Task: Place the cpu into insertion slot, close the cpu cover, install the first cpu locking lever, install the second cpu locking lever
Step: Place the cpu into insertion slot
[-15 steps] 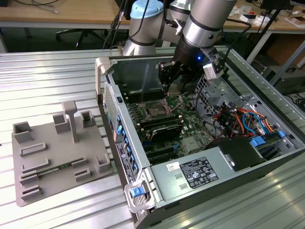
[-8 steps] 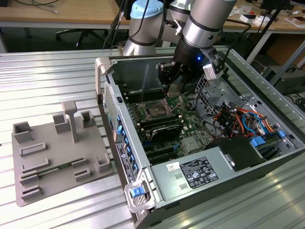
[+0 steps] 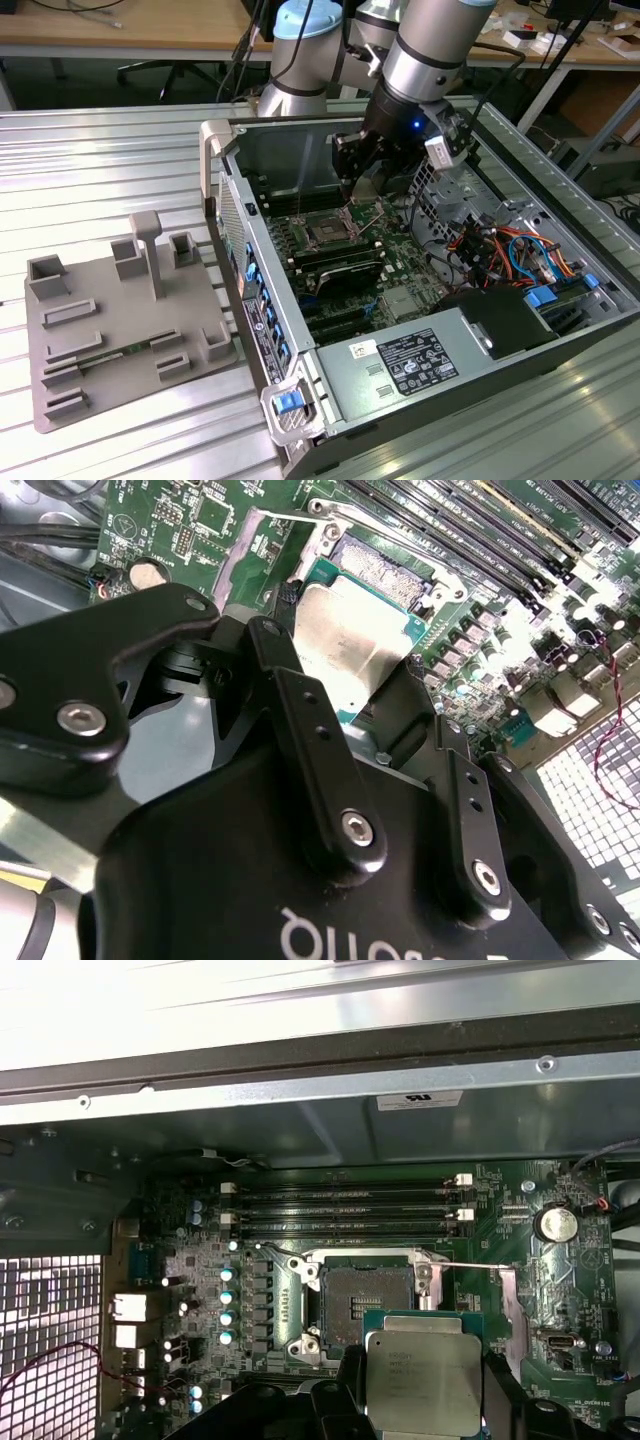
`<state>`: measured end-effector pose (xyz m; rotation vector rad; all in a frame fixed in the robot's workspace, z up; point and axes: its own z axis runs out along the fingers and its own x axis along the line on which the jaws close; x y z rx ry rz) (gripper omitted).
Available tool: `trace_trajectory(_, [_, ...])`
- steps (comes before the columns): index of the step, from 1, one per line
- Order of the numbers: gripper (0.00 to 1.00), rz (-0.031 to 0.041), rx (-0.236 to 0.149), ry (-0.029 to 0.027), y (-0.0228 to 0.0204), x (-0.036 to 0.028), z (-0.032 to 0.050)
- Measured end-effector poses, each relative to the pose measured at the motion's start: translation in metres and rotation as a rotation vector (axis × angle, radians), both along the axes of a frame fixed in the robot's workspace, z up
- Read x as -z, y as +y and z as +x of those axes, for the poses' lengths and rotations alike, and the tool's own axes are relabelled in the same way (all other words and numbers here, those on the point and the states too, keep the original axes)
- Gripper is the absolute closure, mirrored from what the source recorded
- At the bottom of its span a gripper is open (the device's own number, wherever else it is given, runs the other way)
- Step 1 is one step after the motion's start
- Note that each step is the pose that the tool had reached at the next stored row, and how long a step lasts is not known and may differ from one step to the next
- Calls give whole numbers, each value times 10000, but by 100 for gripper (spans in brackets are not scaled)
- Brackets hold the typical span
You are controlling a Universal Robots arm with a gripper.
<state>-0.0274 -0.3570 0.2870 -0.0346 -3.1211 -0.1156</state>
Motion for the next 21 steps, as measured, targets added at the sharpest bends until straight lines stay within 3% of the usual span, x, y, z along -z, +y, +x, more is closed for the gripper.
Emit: trace_trajectory(21, [45, -45, 0, 0, 0, 41, 0])
